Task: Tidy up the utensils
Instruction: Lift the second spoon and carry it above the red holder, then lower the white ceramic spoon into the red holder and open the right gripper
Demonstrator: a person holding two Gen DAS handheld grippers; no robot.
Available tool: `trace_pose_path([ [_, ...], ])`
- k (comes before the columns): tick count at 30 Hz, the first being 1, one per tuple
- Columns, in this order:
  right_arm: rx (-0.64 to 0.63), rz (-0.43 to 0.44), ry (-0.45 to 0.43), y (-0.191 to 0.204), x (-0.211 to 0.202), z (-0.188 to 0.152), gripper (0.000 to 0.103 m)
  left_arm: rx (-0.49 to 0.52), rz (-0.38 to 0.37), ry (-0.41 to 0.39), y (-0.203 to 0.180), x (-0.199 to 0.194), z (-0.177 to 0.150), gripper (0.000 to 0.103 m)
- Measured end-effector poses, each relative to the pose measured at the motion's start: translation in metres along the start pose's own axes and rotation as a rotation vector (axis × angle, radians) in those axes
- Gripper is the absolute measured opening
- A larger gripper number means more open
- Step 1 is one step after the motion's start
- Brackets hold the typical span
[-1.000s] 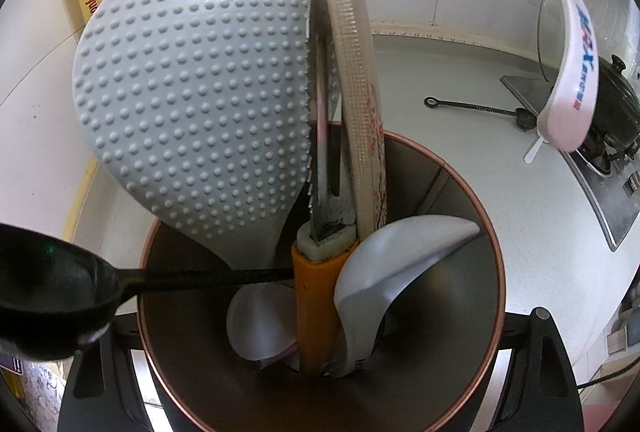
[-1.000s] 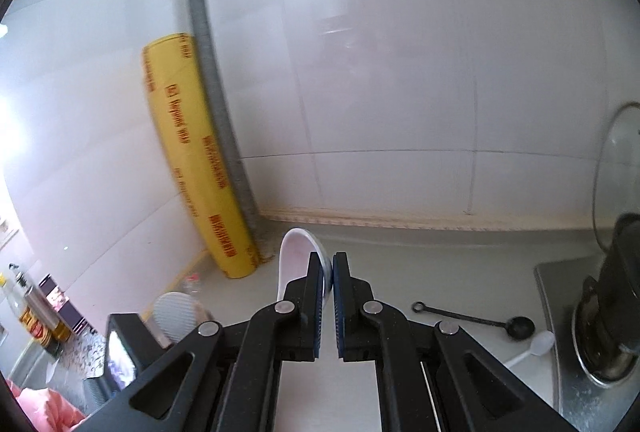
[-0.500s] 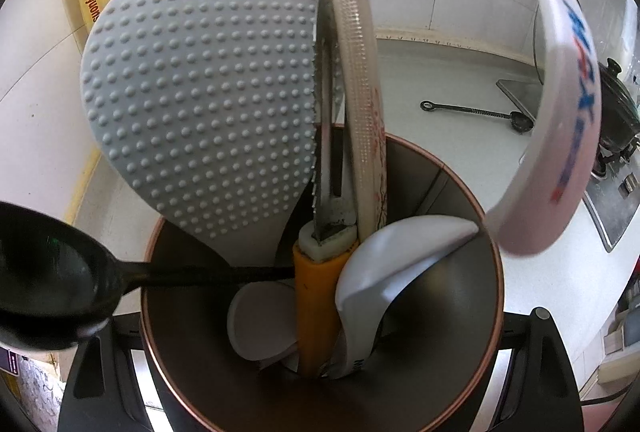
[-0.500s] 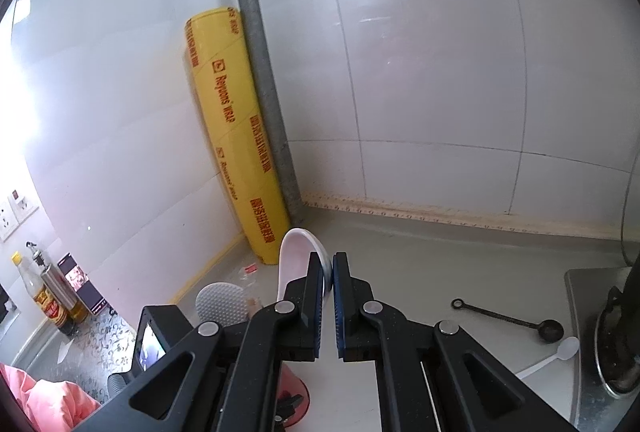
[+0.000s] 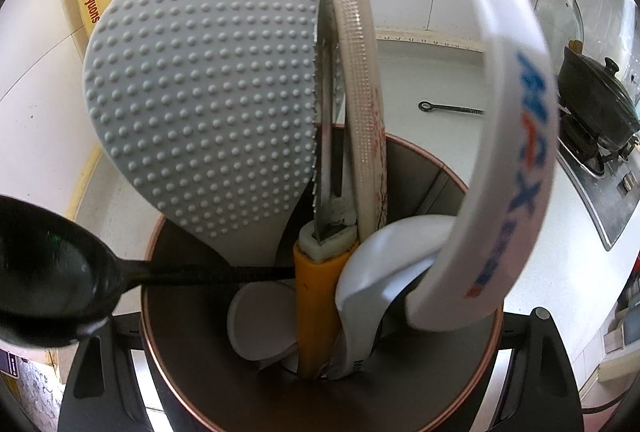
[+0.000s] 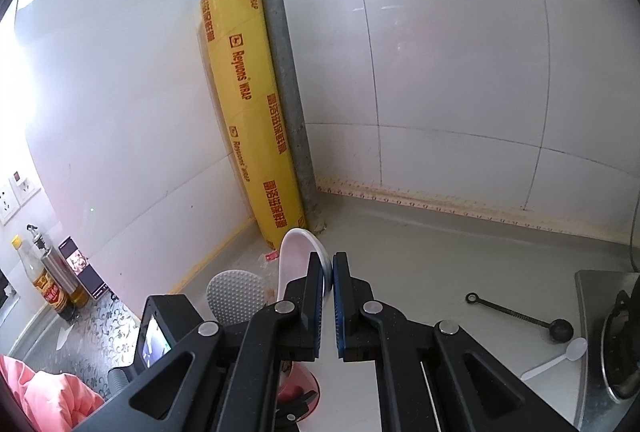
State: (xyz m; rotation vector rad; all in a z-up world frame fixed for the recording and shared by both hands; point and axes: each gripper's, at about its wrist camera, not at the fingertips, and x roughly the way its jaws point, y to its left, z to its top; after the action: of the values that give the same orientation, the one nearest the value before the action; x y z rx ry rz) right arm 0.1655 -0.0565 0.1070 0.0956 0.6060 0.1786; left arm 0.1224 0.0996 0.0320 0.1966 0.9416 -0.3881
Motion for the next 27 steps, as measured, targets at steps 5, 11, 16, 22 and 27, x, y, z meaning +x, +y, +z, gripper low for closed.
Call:
trace_pose_path([
  [5,-0.001,0.009,0.018,0.001,0.007,-0.003,0.005,-0.001,0.001,0.0,0.0,0.0,0.0,0.09],
  [11,0.002,0.018,0.044,0.001,0.016,-0.006,0.005,-0.002,0.002,0.0,0.0,0.0,0.0,0.09],
  [16,-0.024,0.041,0.075,0.008,0.023,-0.012,0.005,-0.002,0.002,0.0,0.0,0.0,-0.001,0.09],
  [22,-0.045,0.074,0.113,0.016,0.03,-0.02,0.006,-0.005,0.001,0.0,-0.001,0.0,-0.001,0.09],
  [27,-0.04,0.079,0.125,0.014,0.032,-0.022,0.005,-0.006,0.001,0.0,0.0,0.0,-0.001,0.09],
])
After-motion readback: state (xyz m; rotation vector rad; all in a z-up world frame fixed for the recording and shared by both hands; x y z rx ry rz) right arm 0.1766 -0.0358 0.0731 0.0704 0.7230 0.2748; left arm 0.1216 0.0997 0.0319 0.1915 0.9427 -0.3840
